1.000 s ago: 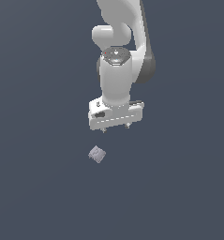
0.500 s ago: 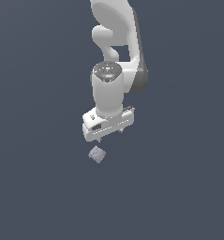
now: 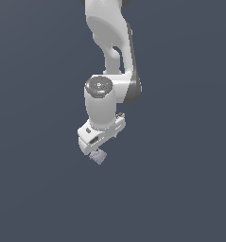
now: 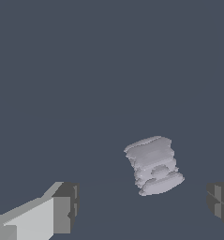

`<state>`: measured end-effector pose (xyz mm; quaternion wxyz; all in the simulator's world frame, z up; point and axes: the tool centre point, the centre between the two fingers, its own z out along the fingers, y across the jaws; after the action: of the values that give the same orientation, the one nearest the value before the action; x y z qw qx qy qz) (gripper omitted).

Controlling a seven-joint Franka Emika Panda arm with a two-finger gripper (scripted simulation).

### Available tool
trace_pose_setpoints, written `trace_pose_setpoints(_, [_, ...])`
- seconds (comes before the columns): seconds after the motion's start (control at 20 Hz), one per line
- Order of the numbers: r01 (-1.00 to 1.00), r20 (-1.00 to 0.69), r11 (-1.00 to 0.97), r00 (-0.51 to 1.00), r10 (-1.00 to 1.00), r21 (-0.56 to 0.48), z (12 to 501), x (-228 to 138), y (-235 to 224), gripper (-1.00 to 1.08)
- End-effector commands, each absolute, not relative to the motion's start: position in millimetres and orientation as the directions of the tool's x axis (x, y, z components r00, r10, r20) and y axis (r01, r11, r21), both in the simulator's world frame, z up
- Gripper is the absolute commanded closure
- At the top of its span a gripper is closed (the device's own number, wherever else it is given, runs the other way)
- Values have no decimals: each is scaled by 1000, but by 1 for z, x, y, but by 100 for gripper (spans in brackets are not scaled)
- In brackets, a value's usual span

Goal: Pick up the object and move it to a goal position.

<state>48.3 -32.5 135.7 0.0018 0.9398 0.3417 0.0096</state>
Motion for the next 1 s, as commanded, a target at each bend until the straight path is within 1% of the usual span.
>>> trace_pose_setpoints(0.0, [688, 13, -725, 725, 688, 9, 128, 51, -39, -92])
trace_pose_setpoints(0.5, [815, 2, -580, 580, 815, 3, 102, 60, -62, -92])
trace_pose_setpoints(0.95, [853, 0, -521, 521, 853, 0, 92, 62, -70, -92])
